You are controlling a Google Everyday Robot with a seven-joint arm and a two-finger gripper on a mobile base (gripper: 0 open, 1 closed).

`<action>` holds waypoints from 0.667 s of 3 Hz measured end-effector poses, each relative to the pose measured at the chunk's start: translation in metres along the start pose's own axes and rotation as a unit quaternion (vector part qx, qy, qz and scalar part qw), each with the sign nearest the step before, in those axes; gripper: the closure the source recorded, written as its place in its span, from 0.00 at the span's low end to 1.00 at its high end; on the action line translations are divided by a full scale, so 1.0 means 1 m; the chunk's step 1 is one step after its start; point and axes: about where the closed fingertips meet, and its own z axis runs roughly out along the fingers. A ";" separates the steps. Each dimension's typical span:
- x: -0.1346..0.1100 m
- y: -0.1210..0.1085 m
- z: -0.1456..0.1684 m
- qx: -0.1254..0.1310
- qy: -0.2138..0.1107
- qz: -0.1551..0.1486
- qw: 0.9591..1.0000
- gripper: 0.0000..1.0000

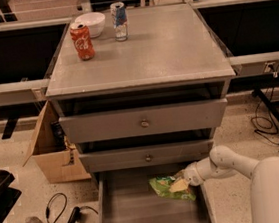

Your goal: Place green rice chip bag into bottom drawer

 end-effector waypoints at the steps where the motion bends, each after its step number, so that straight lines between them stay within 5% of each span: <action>1: 0.000 0.000 0.000 0.000 0.000 0.000 1.000 0.59; 2: 0.000 0.000 0.000 0.000 0.000 0.000 1.000 0.34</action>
Offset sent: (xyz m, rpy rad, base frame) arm -0.0001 0.0000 0.0002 0.0001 -0.0001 0.0002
